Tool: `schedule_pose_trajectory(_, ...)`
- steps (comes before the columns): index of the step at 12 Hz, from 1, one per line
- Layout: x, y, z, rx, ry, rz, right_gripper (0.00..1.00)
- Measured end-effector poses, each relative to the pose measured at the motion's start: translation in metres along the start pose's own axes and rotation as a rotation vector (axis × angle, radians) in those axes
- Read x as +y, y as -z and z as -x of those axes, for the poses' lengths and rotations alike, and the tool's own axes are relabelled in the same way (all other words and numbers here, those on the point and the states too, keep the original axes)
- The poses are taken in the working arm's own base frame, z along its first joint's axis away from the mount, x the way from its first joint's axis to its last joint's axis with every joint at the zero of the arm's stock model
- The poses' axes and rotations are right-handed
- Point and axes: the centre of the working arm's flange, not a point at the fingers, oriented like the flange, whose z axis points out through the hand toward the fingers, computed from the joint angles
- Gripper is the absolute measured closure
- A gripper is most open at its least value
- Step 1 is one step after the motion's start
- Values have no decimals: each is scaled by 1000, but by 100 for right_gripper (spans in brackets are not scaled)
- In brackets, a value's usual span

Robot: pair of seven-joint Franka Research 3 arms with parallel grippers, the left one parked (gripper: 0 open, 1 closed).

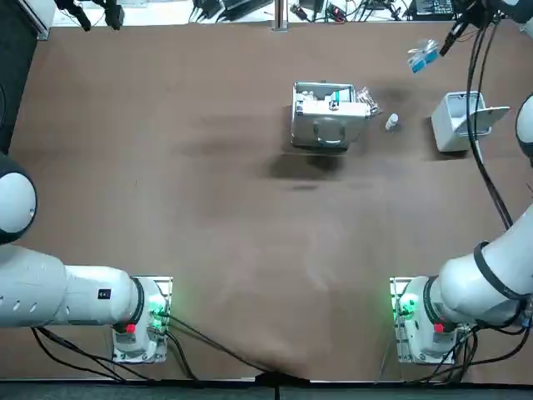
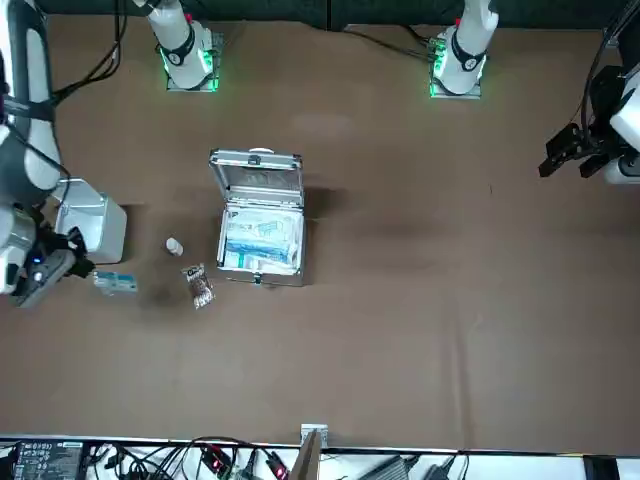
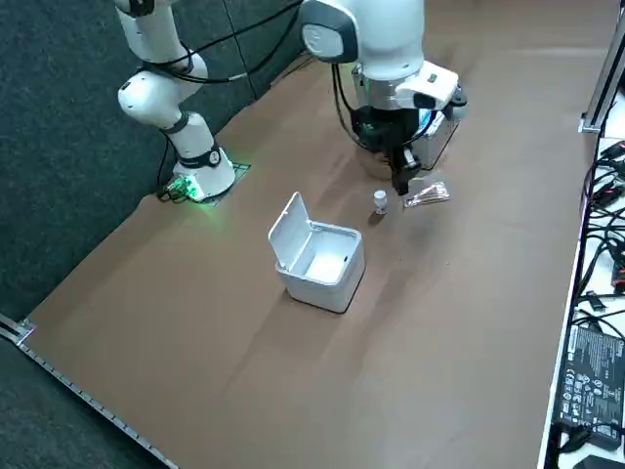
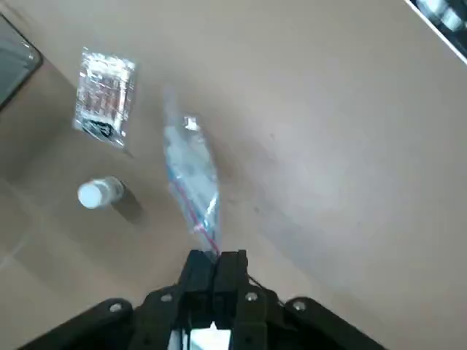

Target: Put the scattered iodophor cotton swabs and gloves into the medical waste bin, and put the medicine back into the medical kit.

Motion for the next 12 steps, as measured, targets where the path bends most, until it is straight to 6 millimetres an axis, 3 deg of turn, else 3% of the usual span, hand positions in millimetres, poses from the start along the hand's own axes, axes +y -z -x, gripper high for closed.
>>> schedule_pose_trajectory(3,26,3,38,-9,-65,-15,99)
schedule_pose_trajectory(7,46,-1,82,-40,-119,-72,99)
schedule_pose_trajectory(12,48,2,111,-78,-136,-150,99)
